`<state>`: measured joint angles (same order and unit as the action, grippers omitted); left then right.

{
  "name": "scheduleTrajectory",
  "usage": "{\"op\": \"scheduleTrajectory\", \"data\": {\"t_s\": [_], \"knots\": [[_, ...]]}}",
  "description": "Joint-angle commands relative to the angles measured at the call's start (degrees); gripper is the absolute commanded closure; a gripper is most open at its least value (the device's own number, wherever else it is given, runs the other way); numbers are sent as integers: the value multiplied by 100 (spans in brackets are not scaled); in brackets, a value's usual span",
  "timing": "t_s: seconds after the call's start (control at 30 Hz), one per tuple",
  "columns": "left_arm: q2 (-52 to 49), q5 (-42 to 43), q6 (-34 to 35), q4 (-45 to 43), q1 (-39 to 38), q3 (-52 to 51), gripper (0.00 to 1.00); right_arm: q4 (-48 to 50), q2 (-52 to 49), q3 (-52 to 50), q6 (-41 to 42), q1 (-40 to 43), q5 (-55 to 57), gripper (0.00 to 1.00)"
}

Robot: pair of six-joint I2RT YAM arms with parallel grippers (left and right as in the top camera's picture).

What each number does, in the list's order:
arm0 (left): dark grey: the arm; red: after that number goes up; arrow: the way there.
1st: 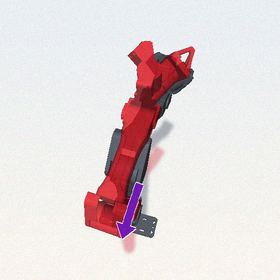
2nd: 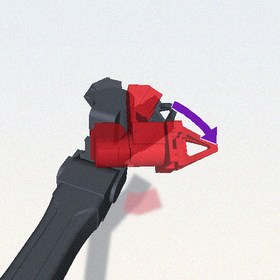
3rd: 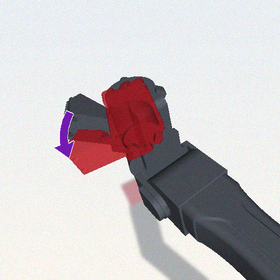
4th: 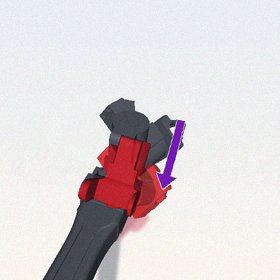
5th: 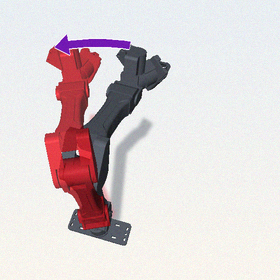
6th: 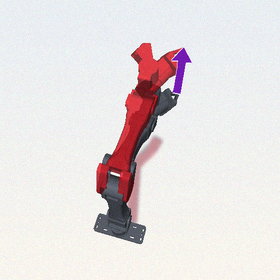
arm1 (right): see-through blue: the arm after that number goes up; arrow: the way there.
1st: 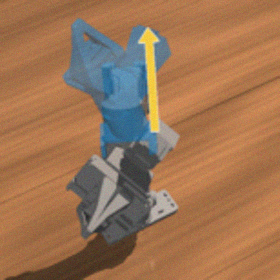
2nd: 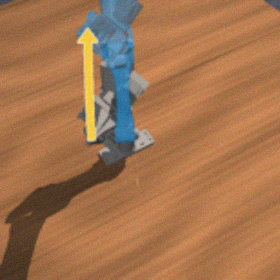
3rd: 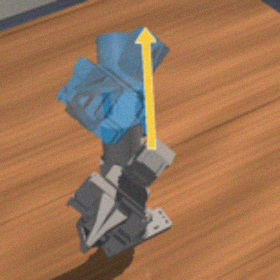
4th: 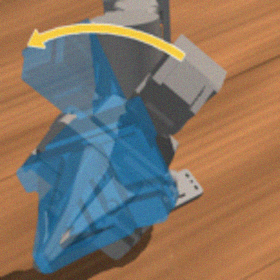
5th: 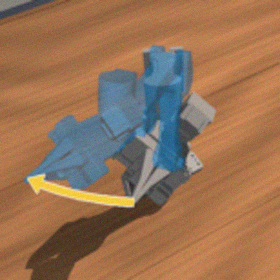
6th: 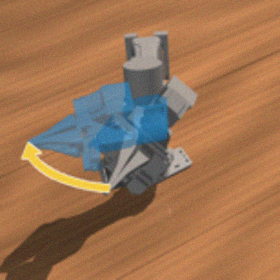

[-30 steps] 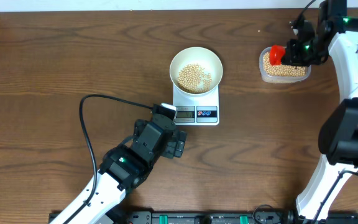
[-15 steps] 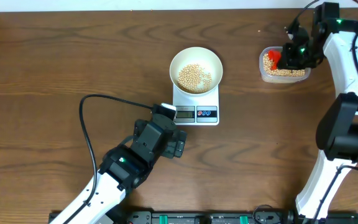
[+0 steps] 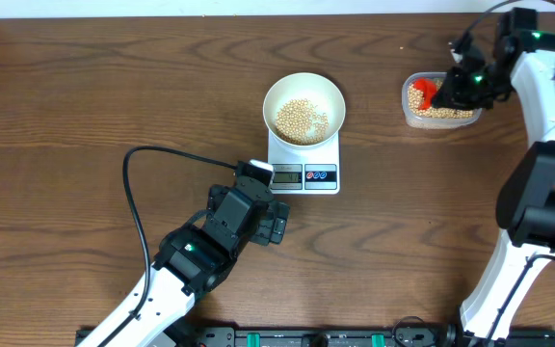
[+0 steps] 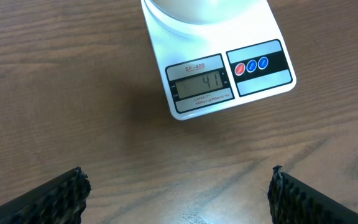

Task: Scoop item into bowl and weigh 50g on scale
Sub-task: 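Scoop a small amount of soybeans and lift with the right gripper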

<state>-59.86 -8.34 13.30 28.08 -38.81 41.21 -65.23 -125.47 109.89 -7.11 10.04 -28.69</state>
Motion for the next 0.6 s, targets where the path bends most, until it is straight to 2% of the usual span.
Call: {"op": "scheduleTrajectory", "data": {"t_s": [0.0,0.3,0.57], "knots": [[0,-116,13,-4,-17,9,6,-35,-48,37,-256,330,-905,99],[0,-114,13,-2,-17,9,6,-297,-42,37,-721,973,-2210,99],[0,-116,13,-2,-17,9,6,-470,-42,37,-1108,1019,-3274,99]]}}
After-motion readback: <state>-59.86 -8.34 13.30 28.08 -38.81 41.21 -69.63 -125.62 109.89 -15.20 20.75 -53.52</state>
